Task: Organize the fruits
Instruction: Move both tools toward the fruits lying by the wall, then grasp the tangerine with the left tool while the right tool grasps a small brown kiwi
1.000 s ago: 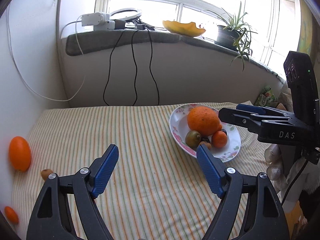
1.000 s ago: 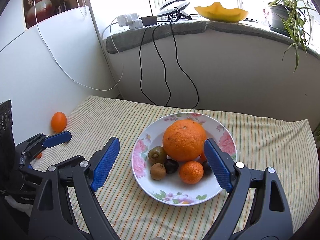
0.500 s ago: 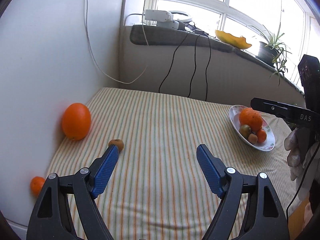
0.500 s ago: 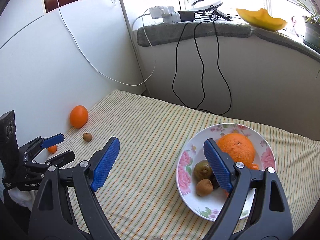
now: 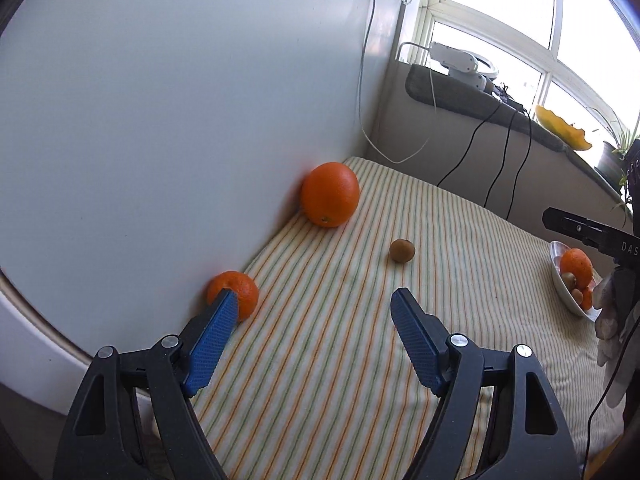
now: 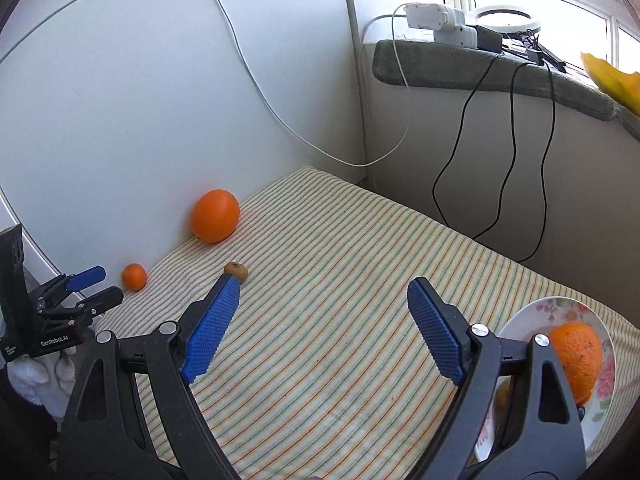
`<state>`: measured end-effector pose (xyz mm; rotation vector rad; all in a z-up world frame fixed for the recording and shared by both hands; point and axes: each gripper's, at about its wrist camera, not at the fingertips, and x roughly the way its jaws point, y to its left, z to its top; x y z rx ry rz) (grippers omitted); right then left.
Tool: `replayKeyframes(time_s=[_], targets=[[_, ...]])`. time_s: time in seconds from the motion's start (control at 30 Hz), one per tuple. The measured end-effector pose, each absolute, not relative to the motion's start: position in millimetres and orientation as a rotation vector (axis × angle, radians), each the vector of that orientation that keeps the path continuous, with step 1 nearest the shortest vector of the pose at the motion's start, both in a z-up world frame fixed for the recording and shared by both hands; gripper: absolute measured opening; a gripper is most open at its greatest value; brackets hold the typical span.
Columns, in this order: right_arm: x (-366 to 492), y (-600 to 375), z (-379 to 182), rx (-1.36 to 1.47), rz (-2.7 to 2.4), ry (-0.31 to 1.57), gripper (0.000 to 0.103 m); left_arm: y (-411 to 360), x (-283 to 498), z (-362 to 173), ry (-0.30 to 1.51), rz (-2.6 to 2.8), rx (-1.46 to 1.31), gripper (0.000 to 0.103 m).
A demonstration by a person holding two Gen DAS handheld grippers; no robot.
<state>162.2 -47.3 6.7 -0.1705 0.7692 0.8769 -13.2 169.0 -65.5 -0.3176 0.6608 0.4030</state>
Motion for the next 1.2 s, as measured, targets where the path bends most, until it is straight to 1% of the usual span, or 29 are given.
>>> replayKeyframes(time_s=[0.2, 0.3, 0.33, 0.43, 0.47, 0.57, 0.63, 0.7, 0.73, 1.03, 1.1, 1.2], targets=[[153, -17, -2, -0.215, 0.938, 0.764, 0.088, 183, -17, -79, 0.68, 0.495, -0.333, 0.069], [150, -4, -8, -0.231, 0.96, 0.764, 0.088, 182, -13, -84, 0.682, 0.528, -0.32, 0.067], [150, 0, -11, -0.232, 0.97, 0.768, 0.088, 182, -12, -87, 0.688, 0.531, -0.326, 0.063], [151, 11, -19, -0.241, 0.991, 0.784, 0.083, 187, -9, -94, 0.707, 0.553, -0.356, 0.055], [151, 15, -22, -0.244, 0.999, 0.791, 0.082, 189, -9, -96, 0.707, 0.562, -0.369, 0.054], [150, 26, -30, -0.257, 1.021, 0.801, 0.081, 192, -8, -97, 0.698, 0.581, -0.412, 0.054], [149, 34, -35, -0.279, 1.034, 0.804, 0.078, 192, -6, -97, 0.697, 0.595, -0.414, 0.054], [149, 42, -40, -0.301, 1.053, 0.814, 0.069, 192, -2, -98, 0.701, 0.609, -0.412, 0.054], [149, 46, -43, -0.309, 1.063, 0.821, 0.068, 192, 0, -99, 0.701, 0.616, -0.414, 0.054], [148, 74, -60, -0.36, 1.111, 0.845, 0.067, 192, 11, -105, 0.689, 0.696, -0.41, 0.054], [149, 79, -63, -0.367, 1.109, 0.847, 0.063, 193, 9, -107, 0.693, 0.713, -0.413, 0.054], [151, 84, -67, -0.377, 1.097, 0.851, 0.06, 199, 4, -111, 0.694, 0.743, -0.446, 0.054]])
